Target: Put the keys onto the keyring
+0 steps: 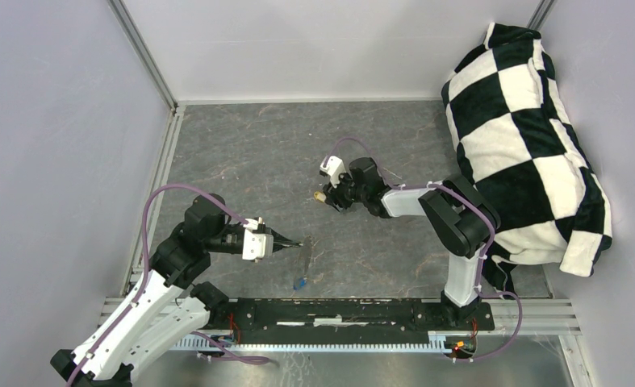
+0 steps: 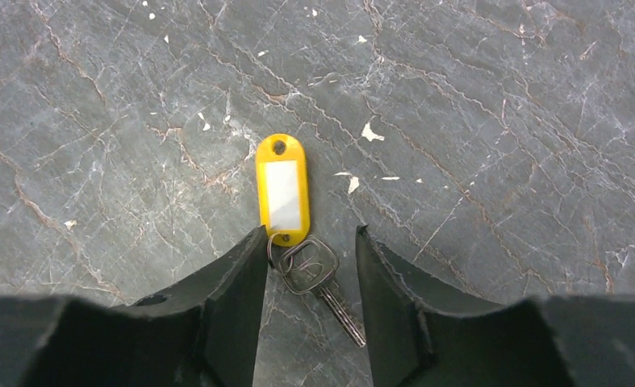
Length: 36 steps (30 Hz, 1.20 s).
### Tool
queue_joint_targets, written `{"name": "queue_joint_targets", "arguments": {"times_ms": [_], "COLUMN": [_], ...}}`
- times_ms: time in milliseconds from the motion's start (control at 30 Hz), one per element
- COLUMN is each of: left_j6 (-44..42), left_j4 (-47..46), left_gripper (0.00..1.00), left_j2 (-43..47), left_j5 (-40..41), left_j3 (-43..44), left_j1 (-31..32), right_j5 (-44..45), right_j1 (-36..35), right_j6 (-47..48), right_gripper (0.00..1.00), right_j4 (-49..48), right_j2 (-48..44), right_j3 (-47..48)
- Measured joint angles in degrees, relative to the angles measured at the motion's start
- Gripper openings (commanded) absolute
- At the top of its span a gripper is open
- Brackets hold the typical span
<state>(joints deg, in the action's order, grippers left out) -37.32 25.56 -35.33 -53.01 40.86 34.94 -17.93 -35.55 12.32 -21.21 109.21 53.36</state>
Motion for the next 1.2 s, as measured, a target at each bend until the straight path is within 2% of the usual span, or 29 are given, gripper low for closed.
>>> {"name": "queue_joint_targets", "arguments": {"times_ms": [433,567,833,1033,1200], "left_j6": [0.02,0.02,0.13,0.48,0.90], "left_j4": [-0.02,-0.02,-0.02,-0.02,-0.02], "left_gripper": [0.02,0.02,0.02,0.02,0.02], "left_j2": [0.15,0.15,0.13,0.15,0.39], "left_j5": [0.00,0.00,0.00,0.00,0.02], "left_j3": [0.00,0.00,0.00,0.00,0.00], "left_j1": [0.00,0.00,0.00,0.00,0.00], "right_j5": [0.20,0.17,-0.46,-3.06,-5.57], "right_j1": [-0.07,-0.04,-0.02,-0.02,-1.79], "right_j6": [1.38,1.86,2.08,0.33,-1.05], "right_gripper": [0.09,0.01,0.00,0.00,0.00], "right_j4": [-0.33,-0.94,-0.92,-2.67,-5.53], "right_j2": [0.24,0.24,-4.13,-14.03,-25.86], "right_j3": [0.17,0.00,-2.97,-9.92,-18.49]}}
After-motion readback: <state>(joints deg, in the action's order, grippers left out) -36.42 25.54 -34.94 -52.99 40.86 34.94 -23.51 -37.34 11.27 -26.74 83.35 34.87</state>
